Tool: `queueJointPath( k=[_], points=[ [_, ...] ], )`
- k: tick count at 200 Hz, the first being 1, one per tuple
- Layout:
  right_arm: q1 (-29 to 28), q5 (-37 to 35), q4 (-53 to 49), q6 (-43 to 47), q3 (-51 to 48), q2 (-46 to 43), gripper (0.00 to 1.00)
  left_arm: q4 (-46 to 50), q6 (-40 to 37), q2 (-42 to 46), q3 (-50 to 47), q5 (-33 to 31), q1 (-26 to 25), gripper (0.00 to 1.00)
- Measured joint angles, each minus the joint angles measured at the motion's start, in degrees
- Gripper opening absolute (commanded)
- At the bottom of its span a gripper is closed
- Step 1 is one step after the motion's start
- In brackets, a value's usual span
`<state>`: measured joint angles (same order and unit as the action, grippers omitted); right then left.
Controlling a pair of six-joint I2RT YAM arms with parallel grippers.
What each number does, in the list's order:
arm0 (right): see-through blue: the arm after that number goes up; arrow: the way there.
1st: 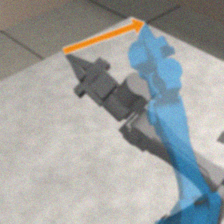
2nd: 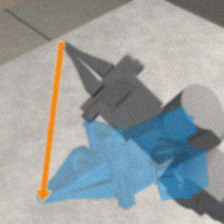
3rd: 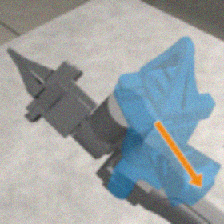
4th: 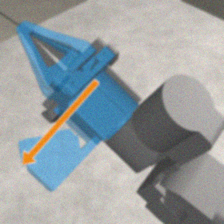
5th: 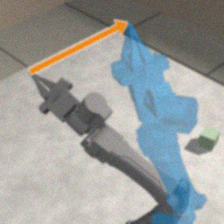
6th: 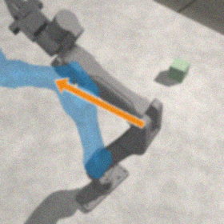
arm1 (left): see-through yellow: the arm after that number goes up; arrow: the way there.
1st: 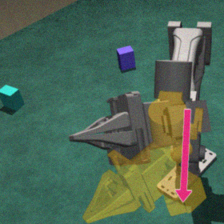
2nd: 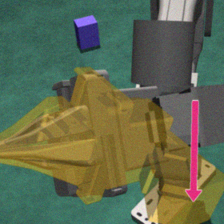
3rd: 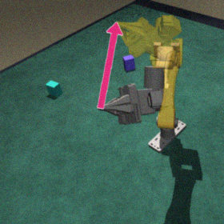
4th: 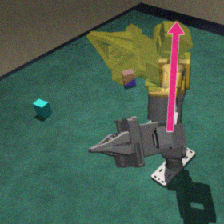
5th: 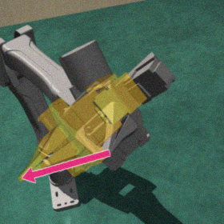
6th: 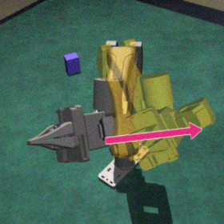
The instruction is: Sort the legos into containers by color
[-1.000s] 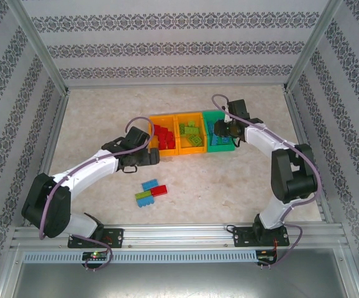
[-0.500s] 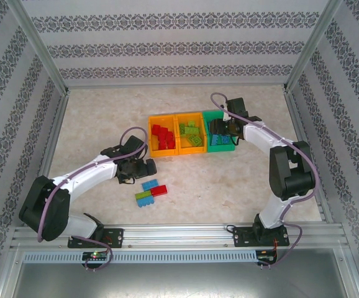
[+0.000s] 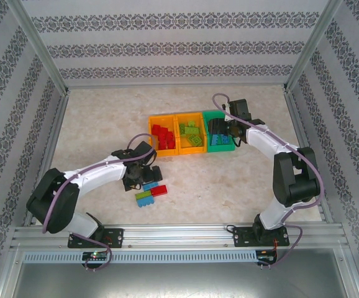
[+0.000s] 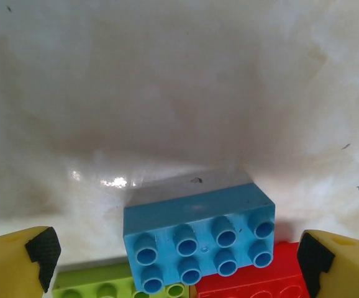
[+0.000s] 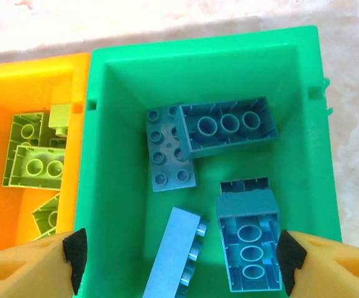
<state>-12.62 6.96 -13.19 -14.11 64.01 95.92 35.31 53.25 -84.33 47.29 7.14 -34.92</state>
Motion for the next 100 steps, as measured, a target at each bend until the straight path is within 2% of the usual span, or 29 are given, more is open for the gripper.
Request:
queueJointPath(
  k=[100],
  points=[
    [0.0, 0.0, 1.68, 0.39, -1.95, -1.49, 0.84, 0.09, 2.69, -4.24, 2.78, 0.2, -1.9, 0.96]
  ],
)
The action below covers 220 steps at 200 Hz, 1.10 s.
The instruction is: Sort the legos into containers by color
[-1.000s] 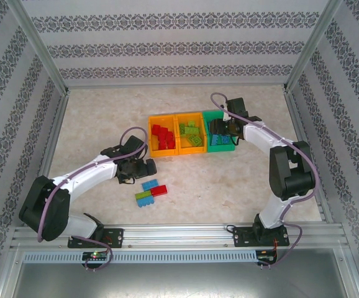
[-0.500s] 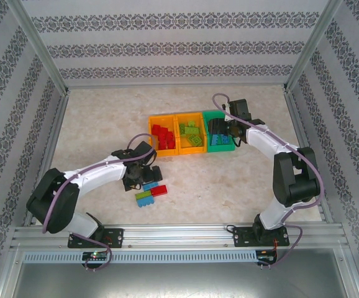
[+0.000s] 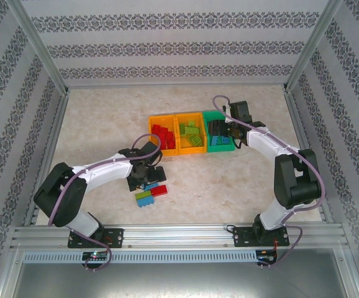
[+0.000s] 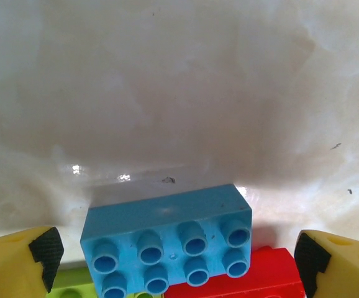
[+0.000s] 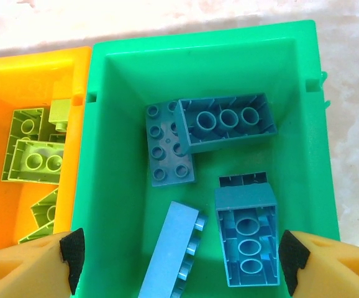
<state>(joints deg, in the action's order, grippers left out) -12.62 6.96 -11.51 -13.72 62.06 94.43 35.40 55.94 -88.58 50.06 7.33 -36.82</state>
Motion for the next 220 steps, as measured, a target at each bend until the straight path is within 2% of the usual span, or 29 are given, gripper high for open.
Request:
queueJointPath(
  k=[95, 162, 220],
  points=[
    [0.94, -0.15, 2.03, -0.76, -3.69, -4.63, 0.86, 0.26, -0.42, -3.56, 1.95, -0.33, -0.48, 0.77],
    [3.93, -1.53, 3.72, -2.47, -6.21, -8.9, 0.87, 1.09, -2.19, -4.7, 2.95, -0.72, -0.74, 0.56],
    [5.51, -1.6, 4.09, -3.3, -9.42, -10.58, 0.87, 2.38, -4.33, -4.7, 7.06, -3.19, -0.74, 0.55]
  ],
)
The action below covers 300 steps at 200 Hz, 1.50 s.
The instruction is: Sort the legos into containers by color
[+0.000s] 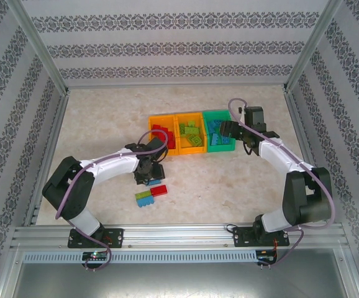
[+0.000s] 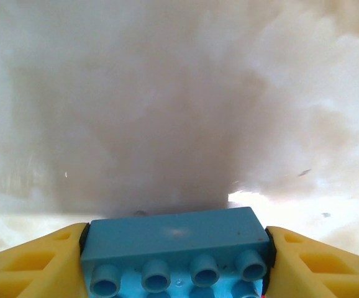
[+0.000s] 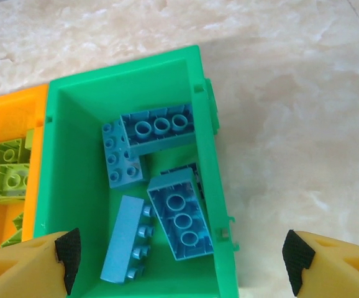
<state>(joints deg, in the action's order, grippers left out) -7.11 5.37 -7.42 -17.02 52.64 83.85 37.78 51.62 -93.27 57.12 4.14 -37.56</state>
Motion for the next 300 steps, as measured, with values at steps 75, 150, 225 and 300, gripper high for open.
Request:
queueJointPath(
  k=[75, 150, 225, 300],
  points=[
    [1.01, 0.04, 0.39, -2.67, -9.2, -4.83, 0.87, -1.95, -8.9, -4.87, 21.99, -0.42, 0.0, 0.57],
    [1.01, 0.11, 0.13, -4.15, -14.12, -9.57, 0.84, -8.09, -16.04, -25.97, 47.25, 10.56, -0.39, 0.58],
    [1.01, 1.64, -0.02, -7.04, -19.74, -14.43, 0.83, -8.57, -15.5, -45.44, 72.48, 18.01, -0.55, 0.64],
    [0.96, 4.42, 0.0, -7.08, -20.15, -16.37, 0.83, -8.96, -12.92, -48.09, 75.12, 18.8, -0.57, 1.0]
  ],
)
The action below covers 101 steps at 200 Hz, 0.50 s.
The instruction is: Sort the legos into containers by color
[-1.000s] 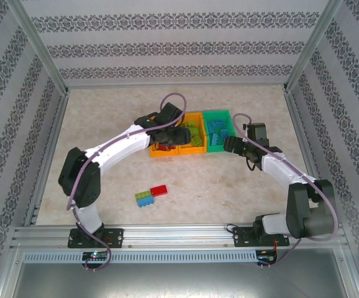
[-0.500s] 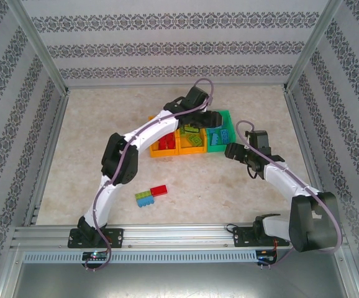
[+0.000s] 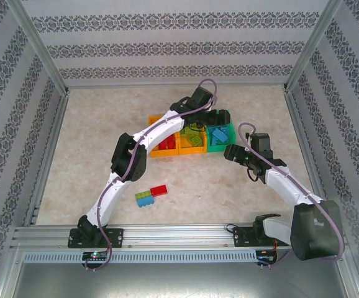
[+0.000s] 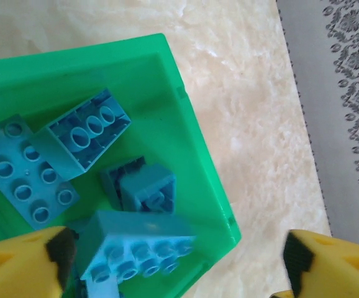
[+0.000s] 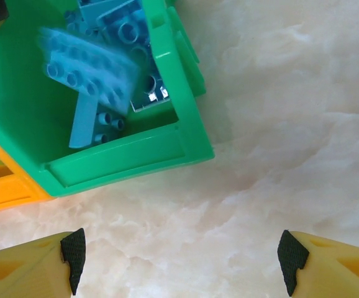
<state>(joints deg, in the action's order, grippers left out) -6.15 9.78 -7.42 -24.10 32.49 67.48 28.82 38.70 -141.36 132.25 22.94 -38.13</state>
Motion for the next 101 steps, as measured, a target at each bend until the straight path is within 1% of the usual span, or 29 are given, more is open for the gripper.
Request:
queueJointPath(
  k=[22, 49, 64, 80, 101],
  points=[
    [-1.62, 0.46, 0.0, 0.46, -0.04, -1.05, 0.83, -0.48, -0.15, 1.22, -1.36, -0.31, -0.02, 1.0],
    [-7.48, 0.52, -0.02, 1.44, -0.55, -4.22, 0.83, -1.31, -0.42, 5.16, -7.21, -1.16, -0.02, 1.0],
    [-12.46, -0.11, -0.04, 1.49, -0.9, -6.19, 0.83, -2.19, -1.05, 9.05, -12.17, -2.58, -0.04, 1.0],
    [-19.1, -1.86, 0.22, 0.85, -1.46, -7.91, 0.83, -4.35, -1.84, 14.25, -18.25, -4.57, -0.04, 1.0],
    [-27.52, -4.81, 0.9, -0.76, -2.08, -8.09, 0.82, -7.69, -3.02, 21.35, -25.73, -7.41, -0.02, 1.0]
  ],
)
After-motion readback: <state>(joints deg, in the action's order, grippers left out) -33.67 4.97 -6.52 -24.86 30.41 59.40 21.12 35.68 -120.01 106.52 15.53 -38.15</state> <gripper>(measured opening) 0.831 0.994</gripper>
